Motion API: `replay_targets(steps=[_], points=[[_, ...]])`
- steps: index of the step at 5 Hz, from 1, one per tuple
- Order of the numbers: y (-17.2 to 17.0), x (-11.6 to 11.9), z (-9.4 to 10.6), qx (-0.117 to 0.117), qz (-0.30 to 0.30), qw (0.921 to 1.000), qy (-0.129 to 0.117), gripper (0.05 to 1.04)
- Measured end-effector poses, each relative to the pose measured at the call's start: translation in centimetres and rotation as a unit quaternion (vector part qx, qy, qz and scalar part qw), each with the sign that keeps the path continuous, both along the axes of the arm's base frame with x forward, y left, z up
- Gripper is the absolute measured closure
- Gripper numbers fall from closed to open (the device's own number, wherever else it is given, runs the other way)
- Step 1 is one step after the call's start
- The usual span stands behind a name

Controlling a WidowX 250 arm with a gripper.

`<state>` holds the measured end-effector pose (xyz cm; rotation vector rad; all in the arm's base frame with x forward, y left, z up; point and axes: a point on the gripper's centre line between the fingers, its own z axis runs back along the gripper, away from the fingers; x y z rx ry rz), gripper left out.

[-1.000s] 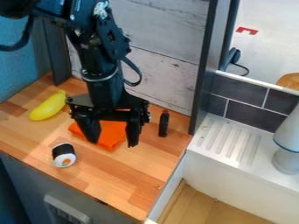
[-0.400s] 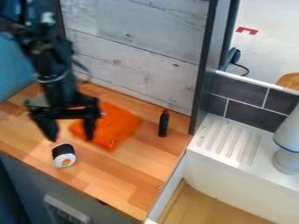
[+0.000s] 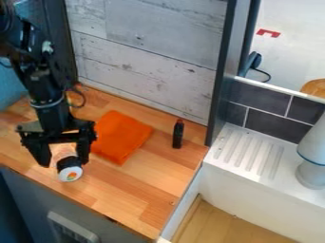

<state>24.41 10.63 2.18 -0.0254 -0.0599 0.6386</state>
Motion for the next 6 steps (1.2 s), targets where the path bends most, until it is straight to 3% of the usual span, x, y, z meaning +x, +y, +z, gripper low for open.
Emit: replay_targets(steps=[1, 3, 4, 5, 6], points=[[-0.1, 1.3, -3.4, 0.010, 0.021, 0.9997, 0.005, 0.082], [-0.5, 2.8, -4.6, 0.016, 0.019, 0.9993, -0.028, 0.133], [-0.5, 2.4, -4.6, 0.005, 0.016, 0.9994, -0.031, 0.360], [-0.8, 2.2, -3.5, -0.008, 0.007, 0.9995, -0.029, 0.413], [0.5, 3.6, 0.1, -0.020, 0.012, 0.9978, -0.063, 0.415]])
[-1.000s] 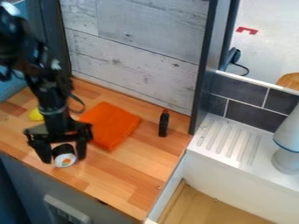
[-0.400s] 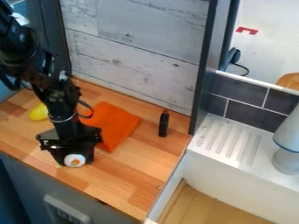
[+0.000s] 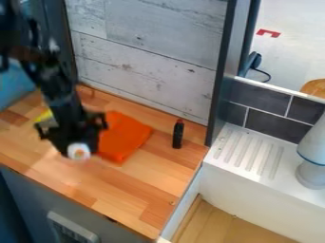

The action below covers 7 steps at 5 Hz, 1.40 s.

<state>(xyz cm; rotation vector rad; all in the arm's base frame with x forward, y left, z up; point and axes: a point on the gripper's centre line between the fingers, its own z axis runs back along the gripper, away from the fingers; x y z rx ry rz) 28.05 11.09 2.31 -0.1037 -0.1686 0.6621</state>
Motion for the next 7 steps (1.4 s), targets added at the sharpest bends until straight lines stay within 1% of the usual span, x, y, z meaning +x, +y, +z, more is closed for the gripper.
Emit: replay_targets(steps=[1, 2, 3, 4, 5, 6, 7], points=[[2.7, 2.9, 3.8, -0.001, 0.016, 0.9992, -0.037, 0.415], [5.4, 6.9, 3.8, -0.003, 0.034, 0.9983, -0.047, 0.415], [8.0, 10.5, 2.9, 0.007, 0.058, 0.9972, -0.047, 0.415], [9.4, 12.6, 0.7, 0.010, 0.073, 0.9964, -0.041, 0.415], [9.9, 12.8, -1.2, 0.019, 0.078, 0.9964, -0.028, 0.415], [10.2, 12.9, -2.5, 0.028, 0.087, 0.9955, -0.026, 0.415], [10.1, 13.3, -3.1, 0.032, 0.091, 0.9948, -0.032, 0.339]])
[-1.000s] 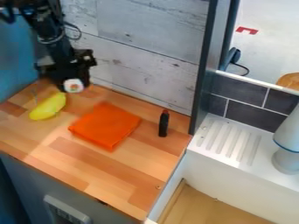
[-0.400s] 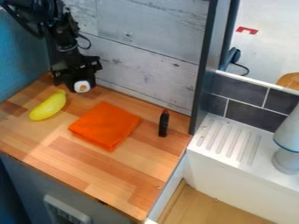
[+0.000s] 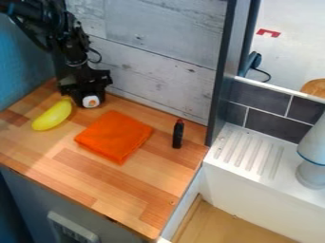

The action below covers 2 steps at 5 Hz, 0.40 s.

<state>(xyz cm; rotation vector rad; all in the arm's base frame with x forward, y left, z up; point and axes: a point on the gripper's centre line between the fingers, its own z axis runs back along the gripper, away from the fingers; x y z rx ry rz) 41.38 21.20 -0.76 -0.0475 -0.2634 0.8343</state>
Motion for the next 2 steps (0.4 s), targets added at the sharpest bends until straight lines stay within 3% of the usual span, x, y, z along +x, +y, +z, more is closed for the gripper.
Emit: replay_targets(steps=[1, 2], points=[[0.06, 0.17, -0.30, 0.004, 0.012, 0.9999, -0.007, 0.084], [-0.27, -0.13, -0.29, -0.002, 0.016, 0.9998, -0.008, 0.075]])
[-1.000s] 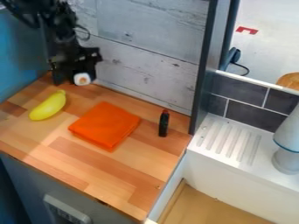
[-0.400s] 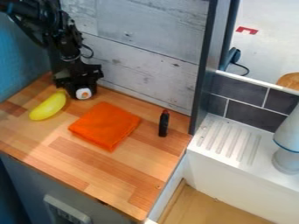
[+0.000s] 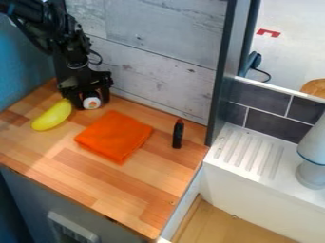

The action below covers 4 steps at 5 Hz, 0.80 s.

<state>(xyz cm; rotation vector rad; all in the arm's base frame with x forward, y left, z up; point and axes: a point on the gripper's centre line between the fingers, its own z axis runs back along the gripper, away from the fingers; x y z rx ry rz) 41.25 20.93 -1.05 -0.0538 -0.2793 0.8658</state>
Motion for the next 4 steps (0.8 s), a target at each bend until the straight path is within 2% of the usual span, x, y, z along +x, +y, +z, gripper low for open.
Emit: replay_targets(steps=[1, 2, 3, 4], points=[[-0.4, -0.4, 0.9, -0.004, -0.003, 1.0000, -0.004, 0.081], [-1.0, -0.8, 3.3, 0.000, -0.013, 0.9995, -0.029, 0.081], [-2.2, -2.4, 6.1, -0.001, -0.025, 0.9983, -0.053, 0.083], [-2.4, -5.8, 7.2, -0.013, -0.018, 0.9987, -0.045, 0.083]])
